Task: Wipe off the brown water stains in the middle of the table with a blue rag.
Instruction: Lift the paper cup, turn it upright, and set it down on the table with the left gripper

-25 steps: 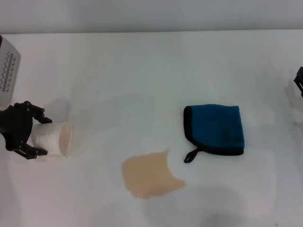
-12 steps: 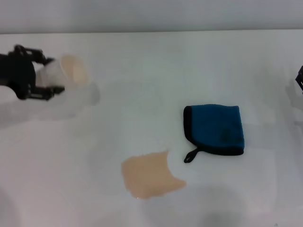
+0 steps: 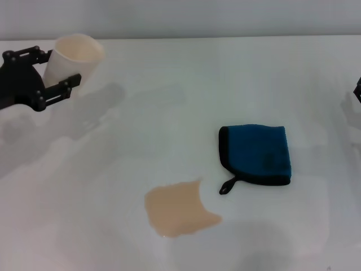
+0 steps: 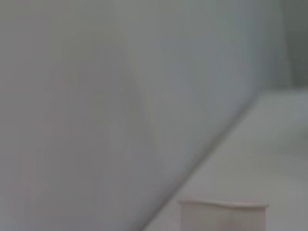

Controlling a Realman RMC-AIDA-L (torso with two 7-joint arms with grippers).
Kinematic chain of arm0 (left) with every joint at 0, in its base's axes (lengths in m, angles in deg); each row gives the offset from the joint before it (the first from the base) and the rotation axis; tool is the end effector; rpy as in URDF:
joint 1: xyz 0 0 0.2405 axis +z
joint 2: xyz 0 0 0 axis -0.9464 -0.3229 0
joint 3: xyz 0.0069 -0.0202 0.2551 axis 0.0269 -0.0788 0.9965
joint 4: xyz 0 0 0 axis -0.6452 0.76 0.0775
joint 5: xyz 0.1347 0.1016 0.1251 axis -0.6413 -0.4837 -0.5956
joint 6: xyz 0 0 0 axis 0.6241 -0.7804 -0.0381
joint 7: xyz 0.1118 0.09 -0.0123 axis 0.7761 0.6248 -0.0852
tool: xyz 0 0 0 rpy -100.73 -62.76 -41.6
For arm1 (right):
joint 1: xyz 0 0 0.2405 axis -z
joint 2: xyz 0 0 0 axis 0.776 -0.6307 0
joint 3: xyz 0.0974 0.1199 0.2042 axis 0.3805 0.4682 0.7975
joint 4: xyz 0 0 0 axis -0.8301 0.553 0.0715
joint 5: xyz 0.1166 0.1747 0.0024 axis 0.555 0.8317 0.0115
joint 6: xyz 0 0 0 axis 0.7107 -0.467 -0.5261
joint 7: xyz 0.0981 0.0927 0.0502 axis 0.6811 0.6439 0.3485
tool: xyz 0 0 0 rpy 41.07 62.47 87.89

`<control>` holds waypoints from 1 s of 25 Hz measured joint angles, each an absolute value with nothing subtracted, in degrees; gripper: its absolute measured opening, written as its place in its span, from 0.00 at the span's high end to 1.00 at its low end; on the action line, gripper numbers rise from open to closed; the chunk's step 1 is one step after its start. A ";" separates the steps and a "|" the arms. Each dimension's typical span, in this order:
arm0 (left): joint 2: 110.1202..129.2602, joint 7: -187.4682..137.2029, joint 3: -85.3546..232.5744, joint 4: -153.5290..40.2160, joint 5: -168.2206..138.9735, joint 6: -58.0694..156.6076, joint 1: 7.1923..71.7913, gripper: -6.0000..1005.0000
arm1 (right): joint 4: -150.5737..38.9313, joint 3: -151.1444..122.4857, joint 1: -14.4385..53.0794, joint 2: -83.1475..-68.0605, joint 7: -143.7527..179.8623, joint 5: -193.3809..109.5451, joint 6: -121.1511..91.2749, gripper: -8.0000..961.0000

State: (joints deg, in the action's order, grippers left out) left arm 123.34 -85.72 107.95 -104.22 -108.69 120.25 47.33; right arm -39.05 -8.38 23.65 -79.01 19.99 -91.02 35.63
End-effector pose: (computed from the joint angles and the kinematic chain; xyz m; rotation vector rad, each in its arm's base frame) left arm -0.2868 0.3489 0.0591 -2.3964 -0.1630 -0.4749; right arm 0.3790 0.3190 -0.0129 -1.4083 0.8497 0.5120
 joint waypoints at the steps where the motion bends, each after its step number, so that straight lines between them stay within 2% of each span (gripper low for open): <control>1: 123.20 -83.34 107.74 -100.71 -105.30 119.75 47.70 0.36 | -39.11 -8.38 23.65 -79.00 19.99 -91.02 35.63 0.12; 17: 124.02 -51.46 103.38 -61.03 -66.32 113.67 47.74 0.41 | -39.86 -8.38 23.19 -78.84 20.39 -91.02 35.82 0.12; 25: 124.30 -47.89 103.41 -54.06 -61.91 109.22 46.42 0.41 | -39.98 -8.38 22.95 -78.82 20.46 -91.02 36.27 0.12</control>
State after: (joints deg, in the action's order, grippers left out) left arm 124.30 -47.89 103.41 -54.06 -61.91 109.22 46.42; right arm -39.98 -8.38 22.95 -78.82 20.46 -91.02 36.27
